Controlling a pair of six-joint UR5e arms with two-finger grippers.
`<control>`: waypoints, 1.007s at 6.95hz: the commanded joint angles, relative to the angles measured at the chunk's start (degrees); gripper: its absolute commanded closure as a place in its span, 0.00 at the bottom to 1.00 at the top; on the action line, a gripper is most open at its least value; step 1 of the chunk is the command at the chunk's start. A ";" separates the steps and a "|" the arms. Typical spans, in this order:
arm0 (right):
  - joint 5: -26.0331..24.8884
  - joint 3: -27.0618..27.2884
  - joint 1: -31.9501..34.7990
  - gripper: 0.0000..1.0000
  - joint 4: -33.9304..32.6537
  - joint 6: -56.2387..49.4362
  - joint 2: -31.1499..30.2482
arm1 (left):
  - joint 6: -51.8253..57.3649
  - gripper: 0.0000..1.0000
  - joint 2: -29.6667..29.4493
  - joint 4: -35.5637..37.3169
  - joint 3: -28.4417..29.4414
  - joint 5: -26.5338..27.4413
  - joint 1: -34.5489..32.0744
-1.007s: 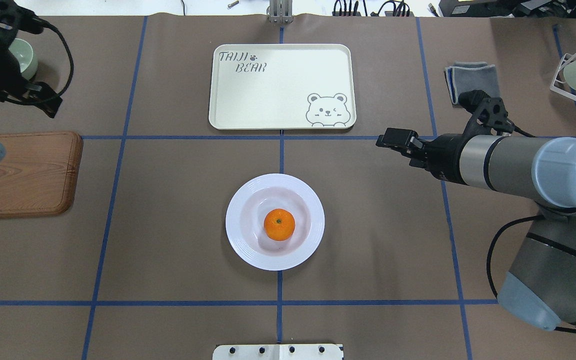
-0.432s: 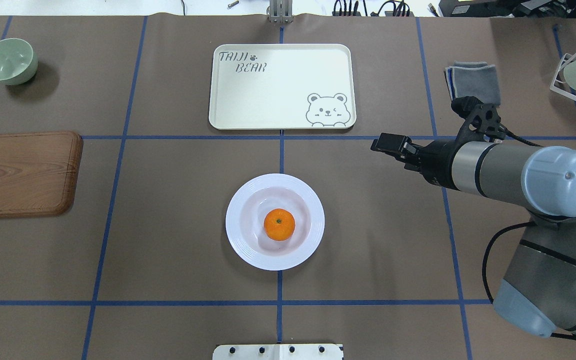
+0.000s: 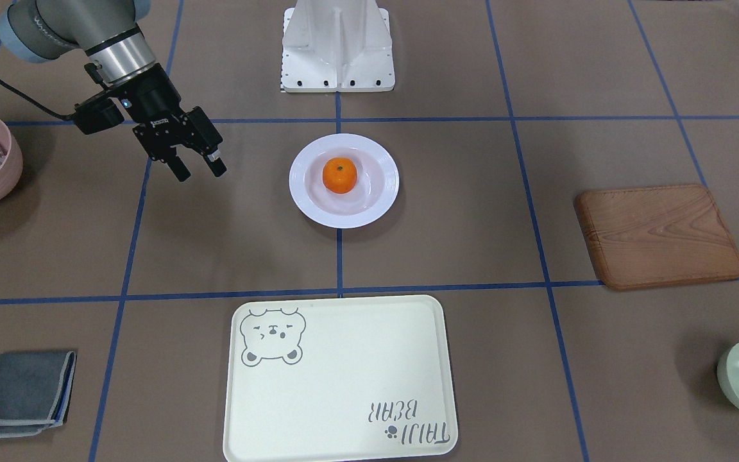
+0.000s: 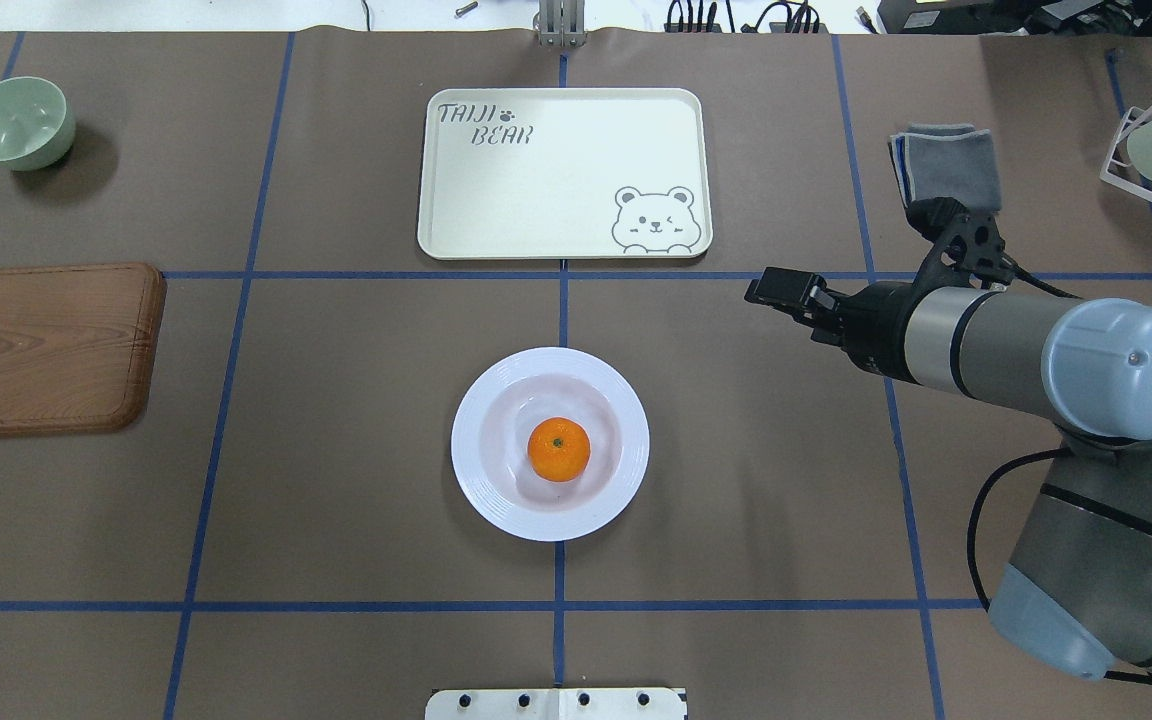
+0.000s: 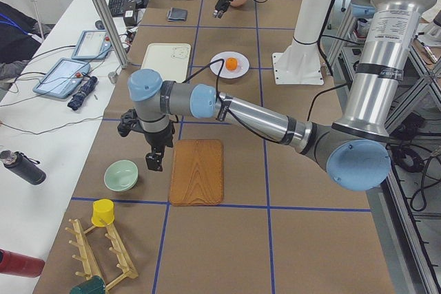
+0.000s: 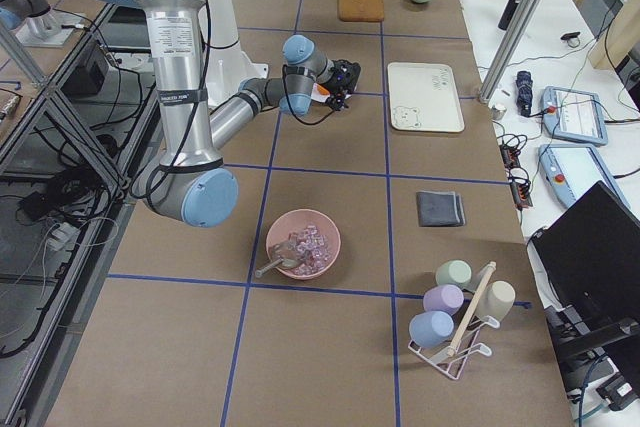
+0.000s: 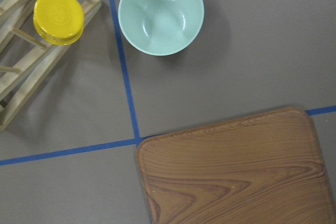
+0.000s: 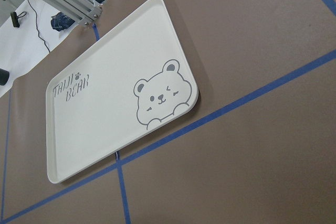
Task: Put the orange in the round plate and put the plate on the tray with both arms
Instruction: 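Withdraw the left arm toward the board while the right gripper hovers near the tray, then move the right gripper down to the near rim of the white plate and grip it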
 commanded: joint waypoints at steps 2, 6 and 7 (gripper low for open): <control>-21.43 -1.44 -17.45 0.16 -0.06 9.23 0.67 | 1.66 0.02 6.91 -6.71 4.42 -2.66 -5.95; -30.92 -11.28 -26.39 0.31 -0.32 13.20 7.96 | 1.83 0.02 9.21 -6.92 4.34 -2.83 -5.96; -30.92 -11.47 -26.83 0.31 -0.50 13.29 7.97 | 1.83 0.02 9.39 -7.01 4.25 -2.83 -6.04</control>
